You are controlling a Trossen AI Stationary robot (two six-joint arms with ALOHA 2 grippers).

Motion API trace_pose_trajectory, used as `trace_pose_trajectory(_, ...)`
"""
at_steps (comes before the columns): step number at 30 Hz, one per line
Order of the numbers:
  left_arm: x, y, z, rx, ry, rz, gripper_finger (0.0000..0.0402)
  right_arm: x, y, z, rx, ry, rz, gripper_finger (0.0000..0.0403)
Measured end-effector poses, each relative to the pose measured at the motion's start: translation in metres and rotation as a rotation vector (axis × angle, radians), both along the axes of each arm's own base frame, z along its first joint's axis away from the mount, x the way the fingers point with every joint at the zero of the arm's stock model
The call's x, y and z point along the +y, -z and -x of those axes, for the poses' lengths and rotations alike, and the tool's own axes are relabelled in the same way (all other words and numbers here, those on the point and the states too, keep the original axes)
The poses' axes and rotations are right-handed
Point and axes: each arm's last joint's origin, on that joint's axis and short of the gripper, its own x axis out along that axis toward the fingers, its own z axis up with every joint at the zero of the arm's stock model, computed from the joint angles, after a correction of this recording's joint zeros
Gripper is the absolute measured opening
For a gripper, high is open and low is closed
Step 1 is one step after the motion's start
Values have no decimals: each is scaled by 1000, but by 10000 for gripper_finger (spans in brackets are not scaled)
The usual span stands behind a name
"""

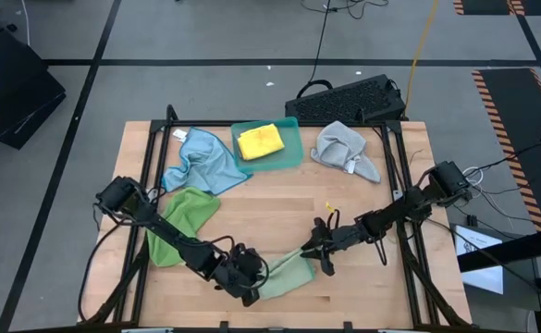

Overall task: Fold microfiber towels
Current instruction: Fold the light green microfiber cloth, then stack the folded light green microfiber cloth on top of the folded yellow microfiber cloth into the green bin

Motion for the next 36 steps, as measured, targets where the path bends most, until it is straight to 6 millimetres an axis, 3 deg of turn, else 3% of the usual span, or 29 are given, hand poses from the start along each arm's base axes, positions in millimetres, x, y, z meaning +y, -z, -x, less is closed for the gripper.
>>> trace_pose_trajectory(8, 1, 2, 2, 21, -6, -12, 57, -1, -22, 3, -81, -37, 52, 140)
trace_pose_trajectory(15, 5, 0, 1, -12, -28, -91, 165, 18, -41, 11, -242, -180, 149, 139)
trace_pose_trajectory(21, 13, -28, 1, -84, 17, -123, 224, 33, -38, 6, -400, -201, 103, 115)
trace_pose_trajectory(26, 15, -59, 10, -201, -5, -210, 224, 45, -25, -11, -426, -165, 101, 85)
trace_pose_trajectory(29, 6, -65, 12, -289, -26, -280, 212, 57, -18, -30, -419, -168, 110, 69)
trace_pose_trajectory(36, -32, -34, 10, -413, -77, -310, 172, 67, 1, -50, -401, -184, 167, 34)
